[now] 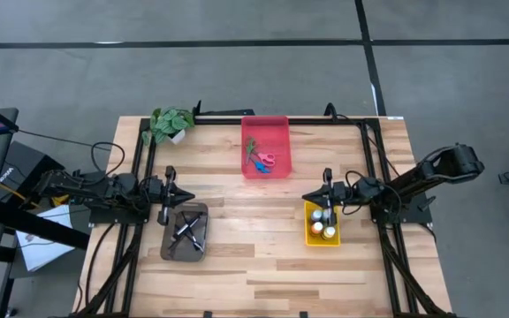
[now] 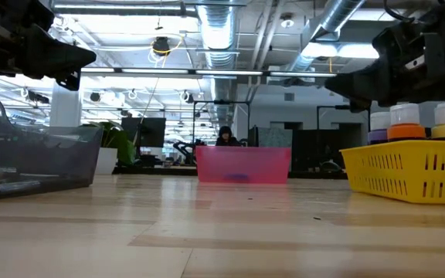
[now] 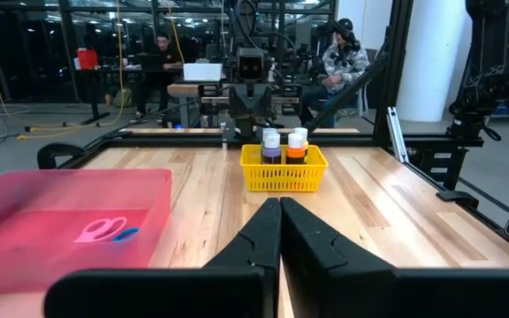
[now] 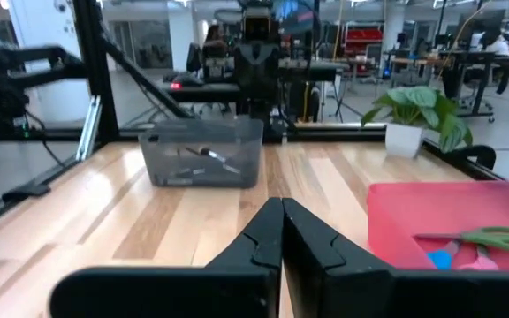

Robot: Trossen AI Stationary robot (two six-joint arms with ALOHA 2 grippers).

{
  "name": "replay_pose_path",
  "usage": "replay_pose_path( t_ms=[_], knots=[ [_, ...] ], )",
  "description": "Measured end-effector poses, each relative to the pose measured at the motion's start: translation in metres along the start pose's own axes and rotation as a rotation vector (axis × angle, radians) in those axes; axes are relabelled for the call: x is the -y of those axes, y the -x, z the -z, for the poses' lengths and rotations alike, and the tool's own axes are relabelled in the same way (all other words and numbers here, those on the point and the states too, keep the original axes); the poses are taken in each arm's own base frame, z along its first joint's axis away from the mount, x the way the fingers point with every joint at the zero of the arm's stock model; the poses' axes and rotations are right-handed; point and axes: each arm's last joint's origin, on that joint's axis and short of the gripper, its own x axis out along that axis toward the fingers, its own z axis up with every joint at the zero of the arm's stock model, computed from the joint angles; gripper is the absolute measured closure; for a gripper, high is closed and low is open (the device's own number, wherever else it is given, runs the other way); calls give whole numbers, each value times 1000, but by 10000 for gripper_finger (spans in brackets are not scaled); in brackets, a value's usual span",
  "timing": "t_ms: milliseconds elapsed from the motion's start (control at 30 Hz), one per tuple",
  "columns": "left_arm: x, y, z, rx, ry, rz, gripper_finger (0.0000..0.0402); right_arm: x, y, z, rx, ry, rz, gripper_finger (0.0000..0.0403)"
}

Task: Pick & Place Paint Supplies
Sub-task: Return to Home Position

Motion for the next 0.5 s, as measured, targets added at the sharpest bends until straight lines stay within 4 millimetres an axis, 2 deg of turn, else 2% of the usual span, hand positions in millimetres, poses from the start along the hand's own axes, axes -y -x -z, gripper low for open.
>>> replay_pose_path(
  t_ms=[500],
  knots=[
    [0,0,0,0,0,0,401,5,22,-5,-156,52,5,403]
  ],
)
